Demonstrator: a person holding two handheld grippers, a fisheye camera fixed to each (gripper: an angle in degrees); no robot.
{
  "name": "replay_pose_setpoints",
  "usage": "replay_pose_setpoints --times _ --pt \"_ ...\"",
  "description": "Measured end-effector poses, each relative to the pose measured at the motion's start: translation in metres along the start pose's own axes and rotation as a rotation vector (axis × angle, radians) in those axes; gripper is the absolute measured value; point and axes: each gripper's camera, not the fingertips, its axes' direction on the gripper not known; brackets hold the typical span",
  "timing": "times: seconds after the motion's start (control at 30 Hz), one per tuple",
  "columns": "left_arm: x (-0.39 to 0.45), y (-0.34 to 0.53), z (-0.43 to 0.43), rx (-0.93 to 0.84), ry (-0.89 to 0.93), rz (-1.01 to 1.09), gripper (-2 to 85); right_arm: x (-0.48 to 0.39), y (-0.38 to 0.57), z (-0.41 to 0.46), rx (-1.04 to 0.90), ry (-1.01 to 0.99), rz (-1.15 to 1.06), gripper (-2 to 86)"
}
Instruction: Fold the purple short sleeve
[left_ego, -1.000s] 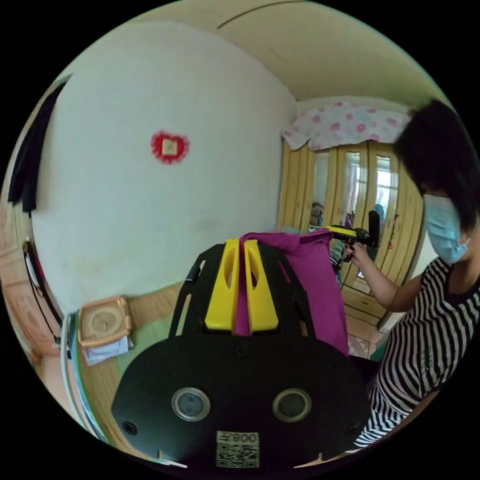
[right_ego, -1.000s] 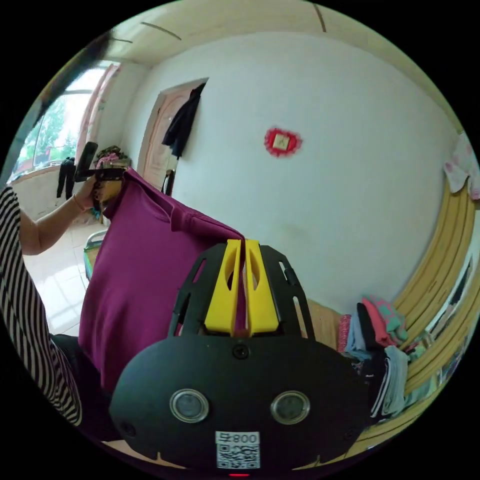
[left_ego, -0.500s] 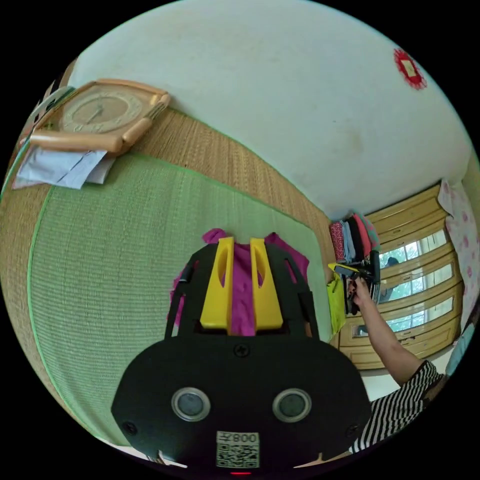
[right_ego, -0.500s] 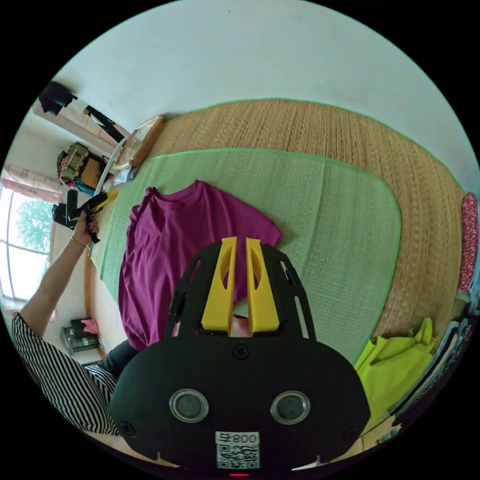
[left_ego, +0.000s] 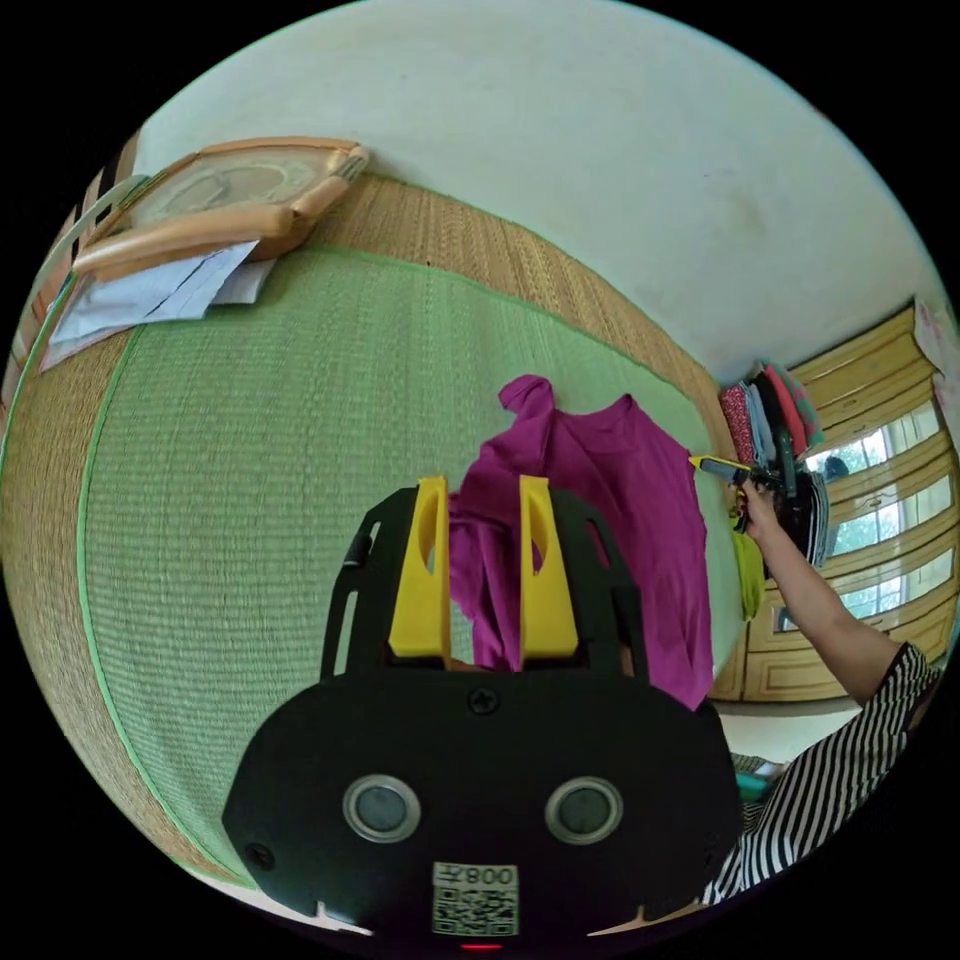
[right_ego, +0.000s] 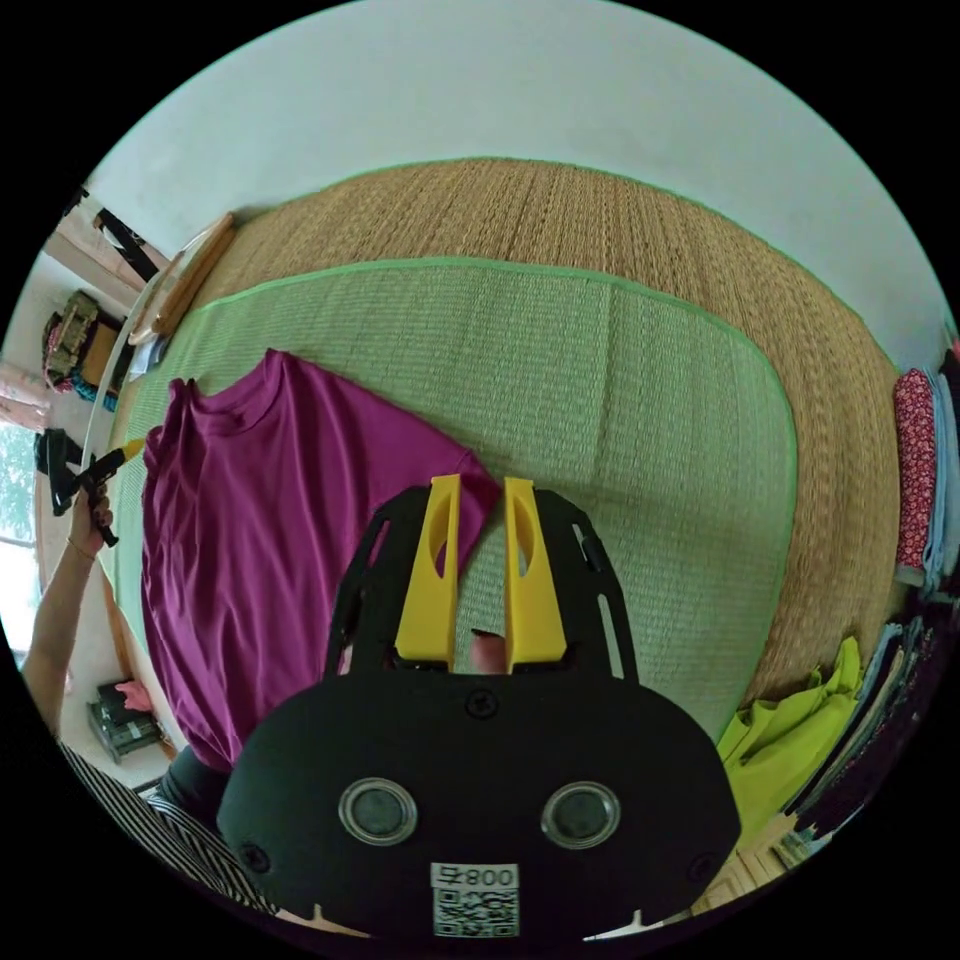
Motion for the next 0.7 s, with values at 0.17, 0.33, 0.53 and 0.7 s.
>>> replay_pose_setpoints --times 0.17,0.33,0.53,0.7 --pt "0.021 -0.023 0.039 -0.126 -0.17 0.067 6.2 -0.006 0.007 0.039 0.012 0.038 0.016 3.9" --pt "0.016 -0.027 0.009 0.003 -0.115 0.03 5.4 -0.009 0.027 0.065 0.003 0.026 -0.007 0.9" --pt "0.019 -0.015 -0.004 0.066 -0.109 0.046 9.3 -0.005 0.056 0.094 0.024 -0.034 0.032 0.5" --pt "0.07 -0.016 0.042 -0.106 -0.224 0.293 8.6 -0.015 0.079 0.111 0.021 -0.011 0.018 0.5"
